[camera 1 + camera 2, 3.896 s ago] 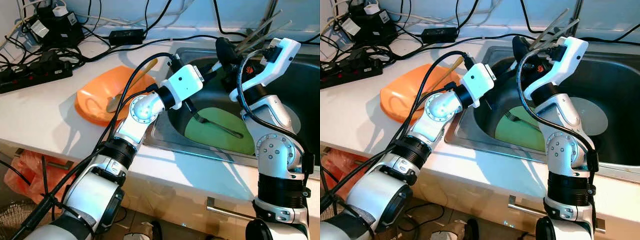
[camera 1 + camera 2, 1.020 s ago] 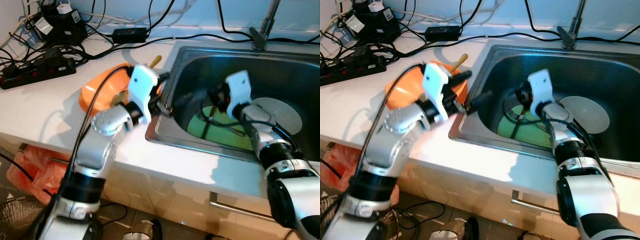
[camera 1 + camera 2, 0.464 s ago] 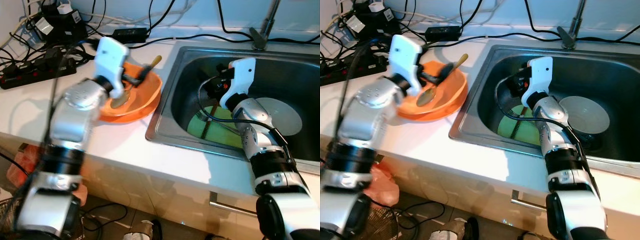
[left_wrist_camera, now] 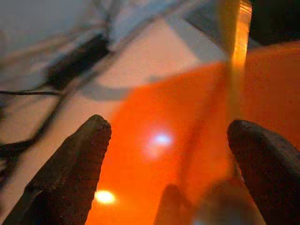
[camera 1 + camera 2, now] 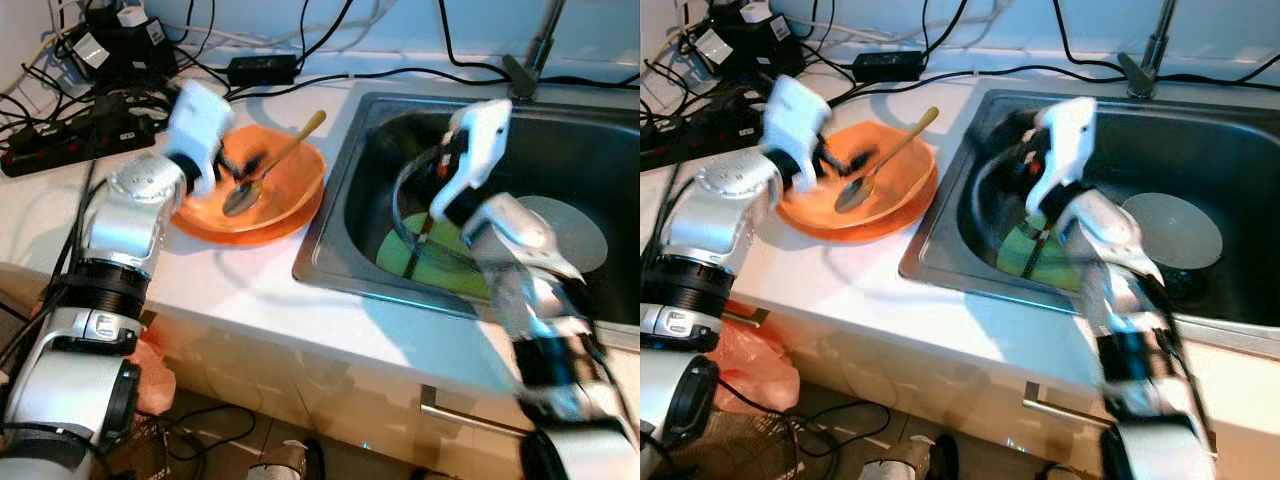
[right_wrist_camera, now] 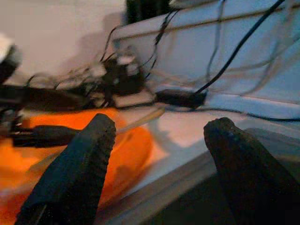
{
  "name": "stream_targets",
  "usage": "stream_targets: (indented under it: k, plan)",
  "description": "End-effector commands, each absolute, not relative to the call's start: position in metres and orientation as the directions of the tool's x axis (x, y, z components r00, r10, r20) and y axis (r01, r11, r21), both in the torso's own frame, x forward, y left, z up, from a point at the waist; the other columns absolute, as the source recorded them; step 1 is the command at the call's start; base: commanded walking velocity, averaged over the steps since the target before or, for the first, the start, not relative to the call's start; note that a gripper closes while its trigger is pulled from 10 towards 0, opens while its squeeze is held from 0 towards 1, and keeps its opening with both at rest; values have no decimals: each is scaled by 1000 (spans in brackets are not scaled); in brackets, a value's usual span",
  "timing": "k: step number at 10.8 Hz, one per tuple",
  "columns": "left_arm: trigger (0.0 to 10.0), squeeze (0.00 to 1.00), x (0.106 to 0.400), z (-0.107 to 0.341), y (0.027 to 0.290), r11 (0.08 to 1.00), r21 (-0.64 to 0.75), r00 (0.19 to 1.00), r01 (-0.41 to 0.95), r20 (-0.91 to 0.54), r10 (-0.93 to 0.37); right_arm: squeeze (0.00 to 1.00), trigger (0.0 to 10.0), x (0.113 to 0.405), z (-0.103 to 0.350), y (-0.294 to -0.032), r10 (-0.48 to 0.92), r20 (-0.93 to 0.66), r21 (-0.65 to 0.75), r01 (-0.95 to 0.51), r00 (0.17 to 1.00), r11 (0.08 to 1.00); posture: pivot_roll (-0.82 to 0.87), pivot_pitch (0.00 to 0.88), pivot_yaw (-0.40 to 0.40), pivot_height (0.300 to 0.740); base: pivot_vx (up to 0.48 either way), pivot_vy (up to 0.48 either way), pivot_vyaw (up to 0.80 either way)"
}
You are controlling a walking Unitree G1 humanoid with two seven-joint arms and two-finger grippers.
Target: Kitchen organization
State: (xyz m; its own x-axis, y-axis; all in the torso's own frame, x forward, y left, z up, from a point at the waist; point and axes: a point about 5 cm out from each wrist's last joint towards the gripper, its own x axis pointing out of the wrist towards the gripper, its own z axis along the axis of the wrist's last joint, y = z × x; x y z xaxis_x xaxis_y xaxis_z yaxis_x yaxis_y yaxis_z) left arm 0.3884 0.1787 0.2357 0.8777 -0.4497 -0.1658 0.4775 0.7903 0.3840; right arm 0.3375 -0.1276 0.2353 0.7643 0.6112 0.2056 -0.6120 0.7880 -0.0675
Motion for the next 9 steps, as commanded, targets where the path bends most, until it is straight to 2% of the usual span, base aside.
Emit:
stream_targets:
  k: [1, 5, 6, 7, 8, 9]
  plan:
    - [10000, 0, 389, 240, 182, 767, 394, 861, 507, -196, -469, 0, 10000, 333, 235, -124, 645, 189, -65, -646, 740, 761, 116, 114, 161, 740, 0, 0, 0]
    - [10000, 0, 394, 235, 184, 739, 368, 825, 565, -274, -494, 0, 10000, 322, 236, -127, 672, 150, -80, -668, 726, 740, 112, 115, 168, 740, 0, 0, 0]
    - [9059, 0, 394, 227, 186, 709, 348, 788, 613, -334, -517, 0, 10000, 318, 234, -125, 694, 128, -71, -691, 709, 719, 112, 115, 168, 740, 0, 0, 0]
    - [2392, 0, 393, 223, 186, 700, 317, 764, 640, -353, -539, 0, 10000, 316, 233, -123, 712, 114, -73, -709, 693, 702, 115, 118, 169, 740, 0, 0, 0]
    - [78, 0, 393, 222, 187, 692, 313, 756, 650, -359, -548, 0, 10000, 314, 233, -122, 725, 107, -80, -721, 680, 688, 115, 118, 169, 740, 0, 0, 0]
    - [0, 0, 393, 221, 186, 693, 301, 752, 655, -354, -557, 0, 10000, 313, 232, -122, 731, 101, -83, -726, 675, 683, 115, 118, 169, 740, 0, 0, 0]
